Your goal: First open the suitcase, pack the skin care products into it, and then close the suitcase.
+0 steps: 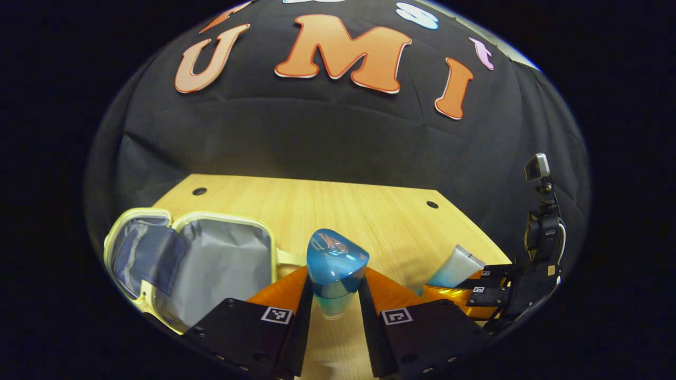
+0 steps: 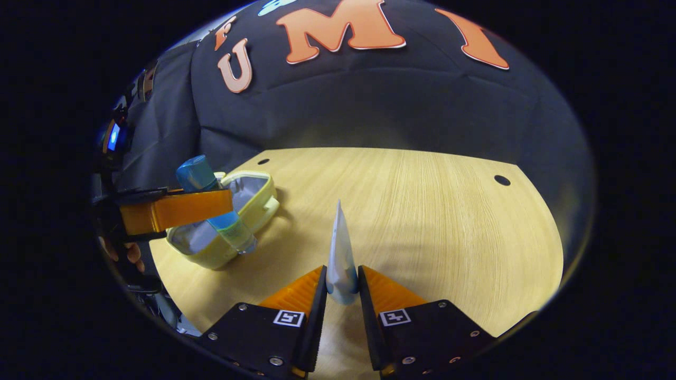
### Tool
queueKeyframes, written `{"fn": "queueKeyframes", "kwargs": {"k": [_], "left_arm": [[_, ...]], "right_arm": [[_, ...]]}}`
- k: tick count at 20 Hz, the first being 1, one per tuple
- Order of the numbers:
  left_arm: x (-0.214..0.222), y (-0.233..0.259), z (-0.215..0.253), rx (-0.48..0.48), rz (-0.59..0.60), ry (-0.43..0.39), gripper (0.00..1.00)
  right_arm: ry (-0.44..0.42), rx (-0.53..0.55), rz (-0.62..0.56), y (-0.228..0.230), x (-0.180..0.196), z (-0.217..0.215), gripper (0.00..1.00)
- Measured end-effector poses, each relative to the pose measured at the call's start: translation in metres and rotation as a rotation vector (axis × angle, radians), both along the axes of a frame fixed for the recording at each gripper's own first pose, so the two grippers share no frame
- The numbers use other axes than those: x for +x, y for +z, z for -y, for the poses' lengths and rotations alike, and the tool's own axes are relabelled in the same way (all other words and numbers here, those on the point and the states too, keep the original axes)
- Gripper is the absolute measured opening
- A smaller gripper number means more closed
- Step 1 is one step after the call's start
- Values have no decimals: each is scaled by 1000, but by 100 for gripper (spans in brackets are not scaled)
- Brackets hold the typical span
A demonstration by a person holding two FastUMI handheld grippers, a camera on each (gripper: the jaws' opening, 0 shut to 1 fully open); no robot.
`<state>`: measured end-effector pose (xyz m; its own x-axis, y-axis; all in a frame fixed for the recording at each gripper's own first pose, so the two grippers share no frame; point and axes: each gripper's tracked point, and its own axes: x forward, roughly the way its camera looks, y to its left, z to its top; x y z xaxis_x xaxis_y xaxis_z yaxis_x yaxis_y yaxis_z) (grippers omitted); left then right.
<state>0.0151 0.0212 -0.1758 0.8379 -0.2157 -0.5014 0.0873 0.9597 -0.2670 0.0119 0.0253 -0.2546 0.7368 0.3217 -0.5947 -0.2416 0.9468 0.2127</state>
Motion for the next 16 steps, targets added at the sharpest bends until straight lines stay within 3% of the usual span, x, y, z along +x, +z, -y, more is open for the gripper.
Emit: {"fn": "queueKeyframes", "kwargs": {"k": [8, 9, 16], "left_arm": [[-20, 40, -90, 62, 46, 133, 45], [-22, 43, -103, 67, 48, 142, 48], [-32, 17, -175, 99, -11, 94, 47]], "right_arm": [[88, 60, 112, 71, -2, -35, 38], [99, 59, 126, 77, -1, -42, 38], [87, 106, 111, 92, 5, -106, 38]]}}
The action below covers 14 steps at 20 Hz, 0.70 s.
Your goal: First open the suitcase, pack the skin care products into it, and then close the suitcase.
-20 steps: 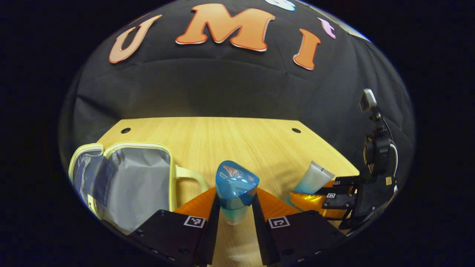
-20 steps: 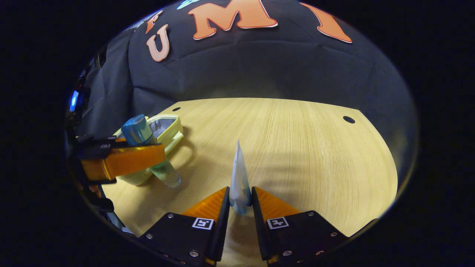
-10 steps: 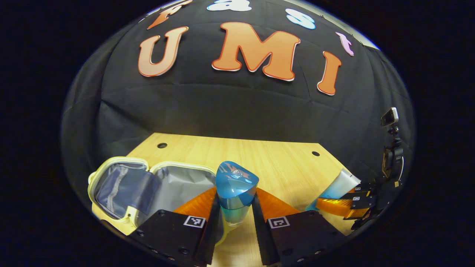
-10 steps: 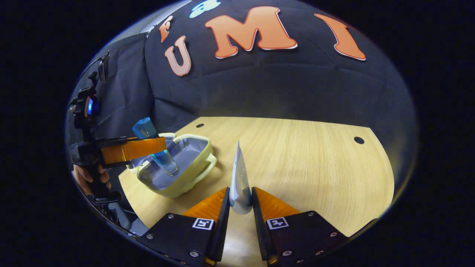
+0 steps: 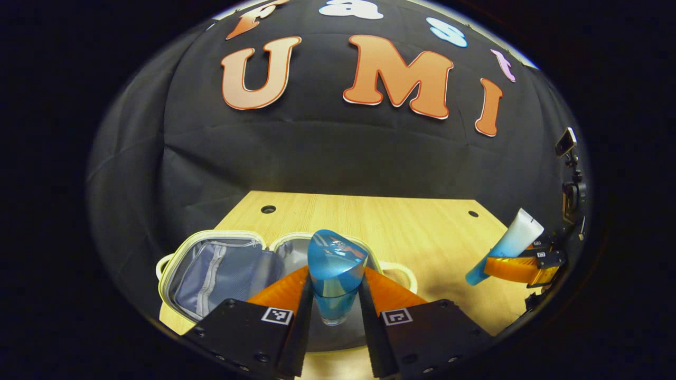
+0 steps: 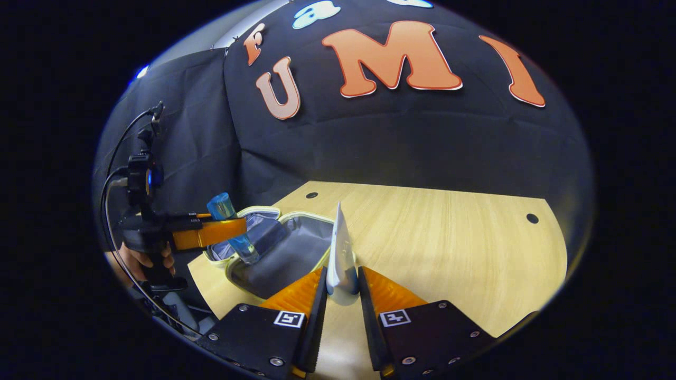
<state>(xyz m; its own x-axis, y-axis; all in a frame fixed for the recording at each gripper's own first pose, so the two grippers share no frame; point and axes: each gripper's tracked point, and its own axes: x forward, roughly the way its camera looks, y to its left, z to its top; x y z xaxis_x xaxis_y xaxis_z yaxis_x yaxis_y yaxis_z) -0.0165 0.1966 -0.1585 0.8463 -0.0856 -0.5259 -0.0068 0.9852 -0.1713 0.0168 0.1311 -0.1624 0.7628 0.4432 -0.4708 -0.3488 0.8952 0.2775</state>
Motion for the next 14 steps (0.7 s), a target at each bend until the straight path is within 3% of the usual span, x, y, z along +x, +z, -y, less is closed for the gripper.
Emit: {"fn": "queueKeyframes", "kwargs": {"k": [7, 14], "left_arm": [[4, -56, -26, -24, -139, -119, 47], [-8, -114, -14, -64, -332, -227, 47]], "right_arm": [[2, 25, -66, -3, 4, -70, 38], [-7, 18, -113, -17, 6, -109, 38]]}}
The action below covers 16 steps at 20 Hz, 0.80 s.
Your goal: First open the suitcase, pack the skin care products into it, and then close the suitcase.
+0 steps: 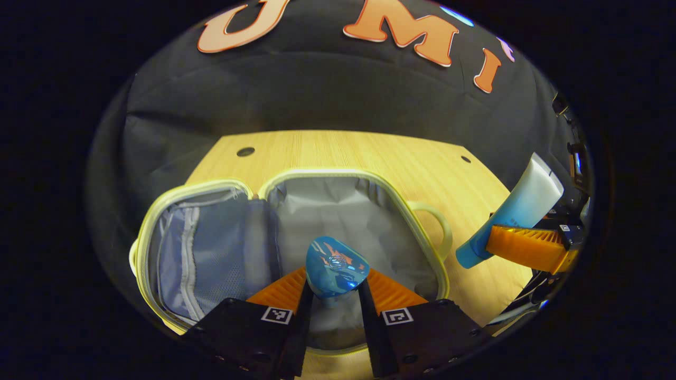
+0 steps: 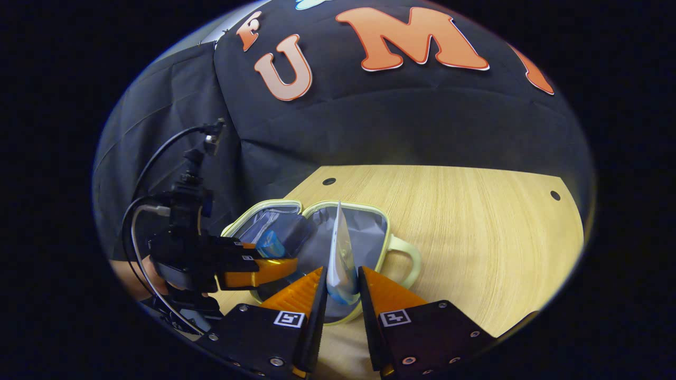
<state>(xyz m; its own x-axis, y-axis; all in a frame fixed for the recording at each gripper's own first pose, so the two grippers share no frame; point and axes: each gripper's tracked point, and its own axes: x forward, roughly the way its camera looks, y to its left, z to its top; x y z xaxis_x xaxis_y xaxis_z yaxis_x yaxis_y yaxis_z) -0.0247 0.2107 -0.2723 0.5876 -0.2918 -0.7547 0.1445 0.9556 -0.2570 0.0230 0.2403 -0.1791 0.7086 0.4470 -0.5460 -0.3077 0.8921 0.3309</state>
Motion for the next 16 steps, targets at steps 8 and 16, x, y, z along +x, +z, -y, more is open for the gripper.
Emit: {"fn": "queueKeyframes", "kwargs": {"k": [8, 16], "left_arm": [[30, -5, 5, 65, 5, -72, 43], [55, -33, 3, 104, -76, -62, 45]], "right_arm": [[-25, -20, -29, -5, 1, -5, 38], [-36, 9, -68, -8, 6, -7, 38]]}}
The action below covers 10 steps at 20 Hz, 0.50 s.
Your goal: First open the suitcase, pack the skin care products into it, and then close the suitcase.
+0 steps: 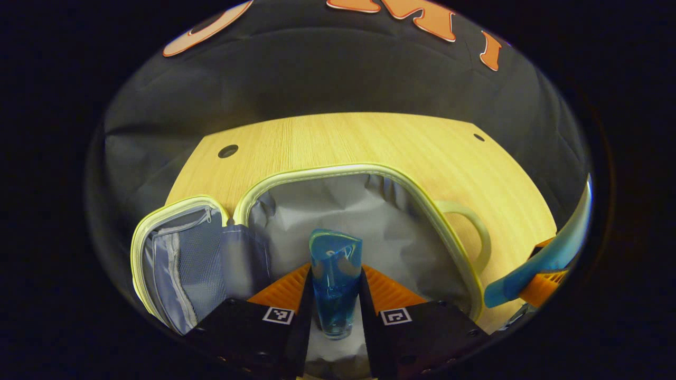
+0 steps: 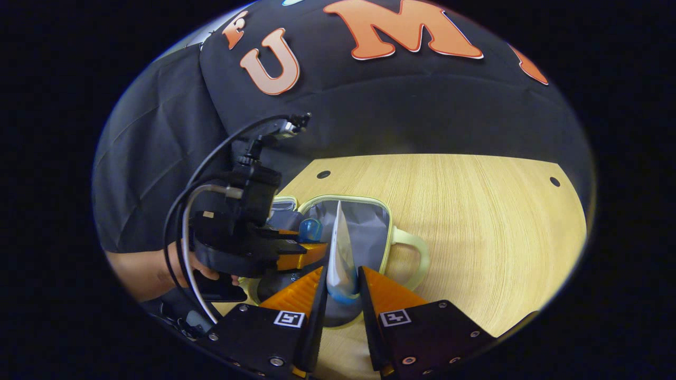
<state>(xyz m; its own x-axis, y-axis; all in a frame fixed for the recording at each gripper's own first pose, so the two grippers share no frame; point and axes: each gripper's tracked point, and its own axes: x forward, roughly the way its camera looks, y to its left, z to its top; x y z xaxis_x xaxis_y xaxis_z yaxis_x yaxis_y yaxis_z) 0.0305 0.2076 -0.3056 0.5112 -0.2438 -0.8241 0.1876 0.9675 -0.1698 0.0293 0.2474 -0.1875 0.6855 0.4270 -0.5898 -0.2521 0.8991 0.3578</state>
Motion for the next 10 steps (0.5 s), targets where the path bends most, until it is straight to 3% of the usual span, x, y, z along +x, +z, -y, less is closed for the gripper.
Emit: {"fn": "queueKeyframes", "kwargs": {"k": [5, 10], "left_arm": [[-4, -22, -3, 24, -84, 19, 45], [9, -10, -18, 28, -17, 81, 52]], "right_arm": [[19, 1, -28, -6, -2, -3, 38], [20, 15, -55, -12, 6, -7, 38]]}}
